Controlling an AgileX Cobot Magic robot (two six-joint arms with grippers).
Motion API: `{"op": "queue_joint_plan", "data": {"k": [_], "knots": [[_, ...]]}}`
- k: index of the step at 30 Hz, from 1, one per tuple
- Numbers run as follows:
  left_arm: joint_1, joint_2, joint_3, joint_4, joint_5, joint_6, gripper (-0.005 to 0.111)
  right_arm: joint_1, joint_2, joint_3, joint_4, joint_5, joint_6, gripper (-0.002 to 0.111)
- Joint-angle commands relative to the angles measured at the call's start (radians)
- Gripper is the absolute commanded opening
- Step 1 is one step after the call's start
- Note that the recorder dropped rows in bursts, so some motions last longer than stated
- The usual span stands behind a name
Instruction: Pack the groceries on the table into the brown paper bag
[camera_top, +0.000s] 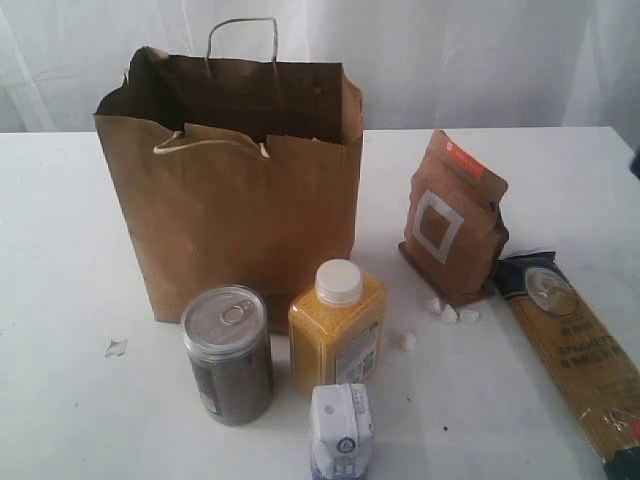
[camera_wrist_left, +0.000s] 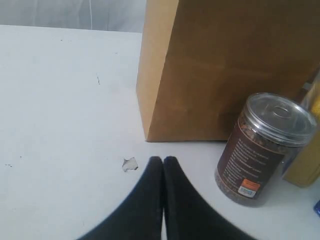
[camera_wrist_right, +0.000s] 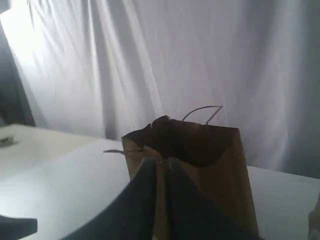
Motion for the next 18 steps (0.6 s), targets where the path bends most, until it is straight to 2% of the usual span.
{"op": "queue_joint_plan", "data": {"k": [1, 4, 5, 12, 18], "knots": [[0.000, -0.005, 0.004, -0.007, -0.001, 0.000, 0.000, 0.004, 0.226, -0.149, -0.055, -0.114, -0.125, 0.035], [0.000, -0.005, 0.004, -0.007, -0.001, 0.000, 0.000, 0.004, 0.379, -0.222, -0.055, -0.118, -0.229, 0.063], [0.000, -0.005, 0.004, -0.007, -0.001, 0.000, 0.000, 0.004, 0.419, -0.247, -0.055, -0.118, -0.243, 0.067], [0.000, -0.005, 0.004, -0.007, -0.001, 0.000, 0.000, 0.004, 0.722, -0.366, -0.055, -0.250, -0.306, 0.065], [0.000, -0.005, 0.004, -0.007, -0.003, 0.000, 0.000, 0.004, 0.770, -0.379, -0.055, -0.218, -0.418, 0.065]]}}
